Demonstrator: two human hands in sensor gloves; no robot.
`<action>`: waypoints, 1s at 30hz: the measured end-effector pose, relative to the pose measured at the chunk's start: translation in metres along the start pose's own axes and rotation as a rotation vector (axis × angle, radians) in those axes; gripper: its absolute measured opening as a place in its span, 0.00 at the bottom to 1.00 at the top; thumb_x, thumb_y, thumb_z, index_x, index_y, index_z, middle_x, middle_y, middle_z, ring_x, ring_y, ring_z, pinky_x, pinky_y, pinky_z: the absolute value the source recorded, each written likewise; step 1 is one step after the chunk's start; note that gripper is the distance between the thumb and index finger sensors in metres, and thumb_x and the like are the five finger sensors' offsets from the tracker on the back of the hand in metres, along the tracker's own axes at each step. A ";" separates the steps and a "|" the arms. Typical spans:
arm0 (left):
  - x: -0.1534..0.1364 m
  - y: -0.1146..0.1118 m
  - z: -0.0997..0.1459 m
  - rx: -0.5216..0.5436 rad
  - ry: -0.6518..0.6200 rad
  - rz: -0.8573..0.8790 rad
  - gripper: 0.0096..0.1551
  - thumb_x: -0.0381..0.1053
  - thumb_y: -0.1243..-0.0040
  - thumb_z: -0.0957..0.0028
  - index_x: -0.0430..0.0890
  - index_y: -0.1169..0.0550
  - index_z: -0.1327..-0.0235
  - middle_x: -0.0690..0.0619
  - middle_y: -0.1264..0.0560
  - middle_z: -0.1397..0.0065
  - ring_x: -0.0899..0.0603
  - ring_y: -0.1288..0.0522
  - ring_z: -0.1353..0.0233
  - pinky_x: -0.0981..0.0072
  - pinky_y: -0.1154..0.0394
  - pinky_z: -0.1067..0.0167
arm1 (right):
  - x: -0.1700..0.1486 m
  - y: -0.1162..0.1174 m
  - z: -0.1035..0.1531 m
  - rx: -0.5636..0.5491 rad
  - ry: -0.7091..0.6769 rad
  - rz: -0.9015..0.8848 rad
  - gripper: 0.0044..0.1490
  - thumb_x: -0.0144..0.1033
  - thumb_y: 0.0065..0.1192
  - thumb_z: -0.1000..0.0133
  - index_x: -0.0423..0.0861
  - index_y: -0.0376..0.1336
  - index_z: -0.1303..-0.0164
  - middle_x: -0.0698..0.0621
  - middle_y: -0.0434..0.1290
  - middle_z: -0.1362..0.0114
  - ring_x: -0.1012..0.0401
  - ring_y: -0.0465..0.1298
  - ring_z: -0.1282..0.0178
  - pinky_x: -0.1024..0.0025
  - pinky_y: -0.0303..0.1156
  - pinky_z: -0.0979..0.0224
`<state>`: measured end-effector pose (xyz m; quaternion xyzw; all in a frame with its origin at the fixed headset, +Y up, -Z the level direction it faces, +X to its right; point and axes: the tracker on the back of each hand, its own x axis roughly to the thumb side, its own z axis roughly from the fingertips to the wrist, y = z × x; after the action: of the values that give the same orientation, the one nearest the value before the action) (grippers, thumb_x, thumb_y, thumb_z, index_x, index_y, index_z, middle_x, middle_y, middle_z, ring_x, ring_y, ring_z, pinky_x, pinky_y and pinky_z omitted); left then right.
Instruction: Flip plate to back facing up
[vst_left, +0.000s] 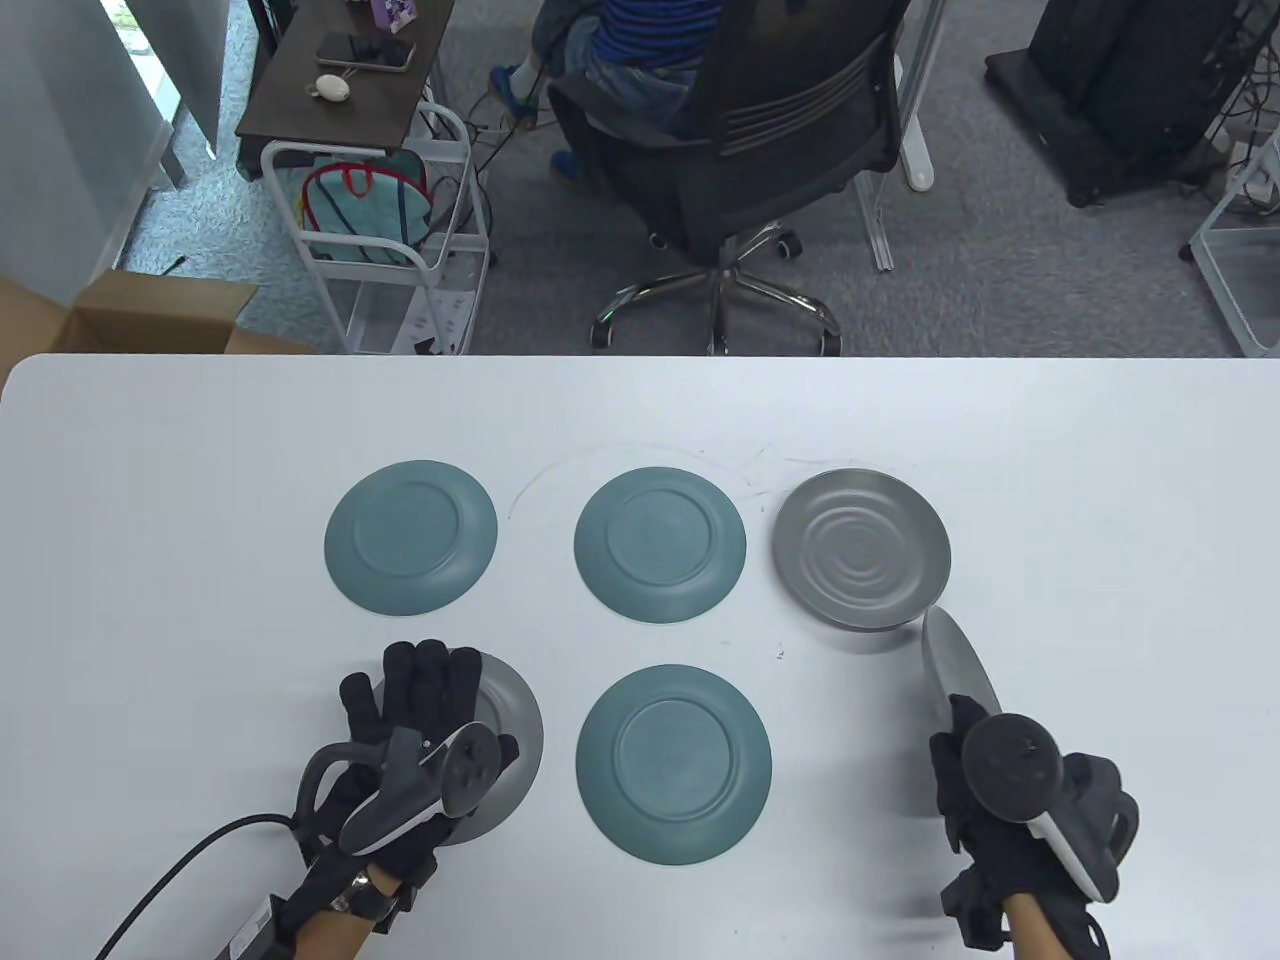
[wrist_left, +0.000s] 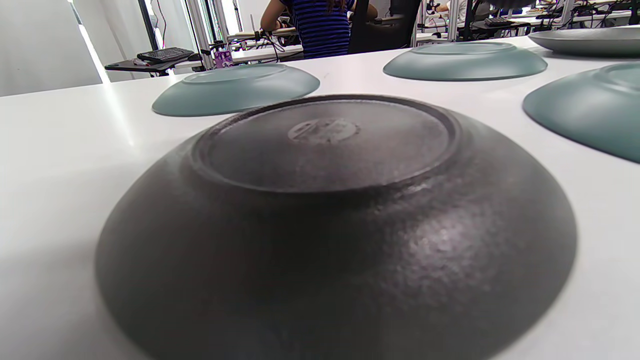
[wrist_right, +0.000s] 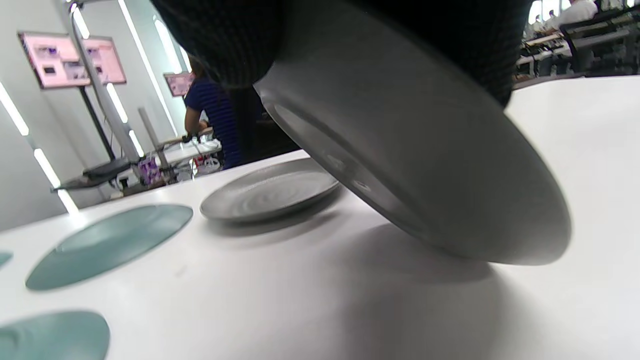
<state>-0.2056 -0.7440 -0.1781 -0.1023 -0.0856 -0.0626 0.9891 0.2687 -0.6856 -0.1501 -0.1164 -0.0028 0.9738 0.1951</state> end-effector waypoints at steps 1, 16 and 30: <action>0.000 0.000 0.000 0.002 0.000 0.001 0.54 0.75 0.63 0.40 0.45 0.54 0.11 0.37 0.54 0.12 0.27 0.53 0.11 0.23 0.54 0.25 | -0.004 -0.004 -0.001 -0.004 0.010 -0.044 0.30 0.37 0.62 0.44 0.38 0.64 0.34 0.38 0.77 0.35 0.44 0.80 0.42 0.54 0.77 0.43; 0.000 0.000 0.001 0.013 -0.002 0.004 0.54 0.75 0.63 0.40 0.45 0.54 0.11 0.37 0.54 0.12 0.27 0.52 0.11 0.23 0.54 0.25 | -0.092 -0.018 -0.020 0.072 0.280 -0.594 0.33 0.38 0.74 0.50 0.39 0.65 0.38 0.43 0.80 0.45 0.51 0.83 0.52 0.61 0.78 0.50; 0.001 0.000 0.001 0.005 0.000 -0.002 0.54 0.75 0.63 0.40 0.45 0.54 0.11 0.37 0.54 0.12 0.27 0.52 0.11 0.23 0.54 0.25 | -0.119 0.021 -0.032 0.240 0.470 -0.571 0.48 0.46 0.72 0.49 0.33 0.58 0.27 0.46 0.77 0.46 0.51 0.81 0.53 0.62 0.77 0.50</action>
<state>-0.2048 -0.7442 -0.1769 -0.0999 -0.0860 -0.0631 0.9893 0.3744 -0.7513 -0.1559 -0.3074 0.1239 0.8204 0.4660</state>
